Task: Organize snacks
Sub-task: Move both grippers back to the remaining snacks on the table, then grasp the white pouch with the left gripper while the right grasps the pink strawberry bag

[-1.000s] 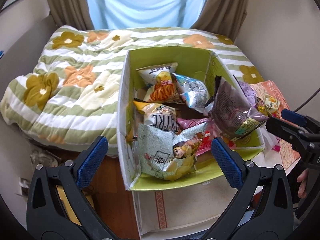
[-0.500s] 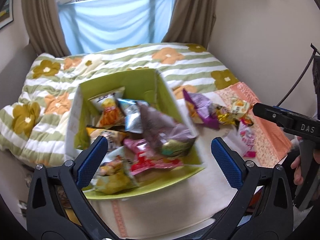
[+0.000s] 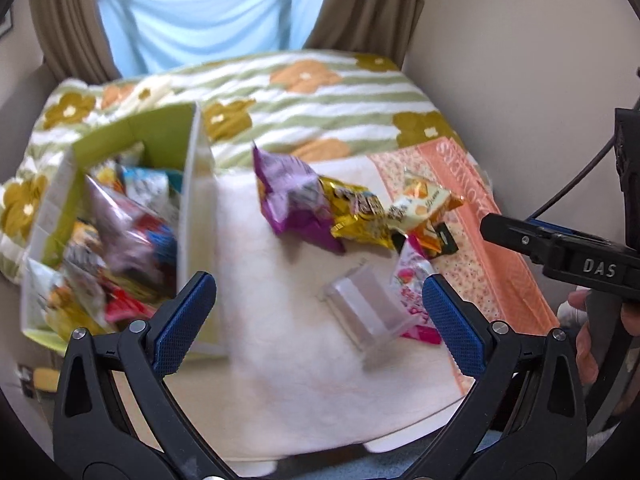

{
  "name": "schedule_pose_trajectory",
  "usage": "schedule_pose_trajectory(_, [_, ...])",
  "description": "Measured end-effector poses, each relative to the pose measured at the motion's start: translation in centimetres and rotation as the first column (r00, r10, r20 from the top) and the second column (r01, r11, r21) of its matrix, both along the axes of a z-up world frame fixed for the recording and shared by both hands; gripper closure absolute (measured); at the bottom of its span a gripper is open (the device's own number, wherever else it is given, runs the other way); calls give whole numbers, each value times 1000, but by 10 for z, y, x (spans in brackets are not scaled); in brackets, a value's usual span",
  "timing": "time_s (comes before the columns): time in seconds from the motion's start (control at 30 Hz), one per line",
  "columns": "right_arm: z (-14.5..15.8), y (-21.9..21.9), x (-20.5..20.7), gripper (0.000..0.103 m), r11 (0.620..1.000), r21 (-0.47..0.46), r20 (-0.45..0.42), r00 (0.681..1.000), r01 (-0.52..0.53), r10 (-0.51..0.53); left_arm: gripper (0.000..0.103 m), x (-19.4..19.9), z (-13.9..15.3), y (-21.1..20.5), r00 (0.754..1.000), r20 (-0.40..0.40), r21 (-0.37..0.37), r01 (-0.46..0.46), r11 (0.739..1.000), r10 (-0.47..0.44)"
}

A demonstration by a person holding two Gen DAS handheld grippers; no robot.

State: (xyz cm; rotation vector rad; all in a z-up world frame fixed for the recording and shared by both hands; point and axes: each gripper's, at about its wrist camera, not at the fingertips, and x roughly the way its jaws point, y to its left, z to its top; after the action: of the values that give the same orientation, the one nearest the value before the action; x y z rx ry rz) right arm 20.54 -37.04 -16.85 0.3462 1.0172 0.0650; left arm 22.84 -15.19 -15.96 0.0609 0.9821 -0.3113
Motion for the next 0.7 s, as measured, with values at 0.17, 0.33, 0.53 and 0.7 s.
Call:
schedule_pose_trajectory(0.17, [-33,-21,6,7,997,61,-48,997,-54,57,1,7,-52,-26,989,-135,9,-62,998,63])
schedule_pose_trajectory(0.33, [-68,-23,12,7,988,106,-86,989,-109,118,1,16,-101,-39,964,-250,4,-98,995,96])
schedule_pose_trajectory(0.53, [-97,-18,16,12,983,120,-111,982,-141,154,1,30,-133,-54,955,-283,35,-79,996,86])
schedule_pose_trajectory(0.7, [-113,-11,21,14,981,112,-147,973,-160,176,1,35,-150,-55,950,-300,45,-73,996,83])
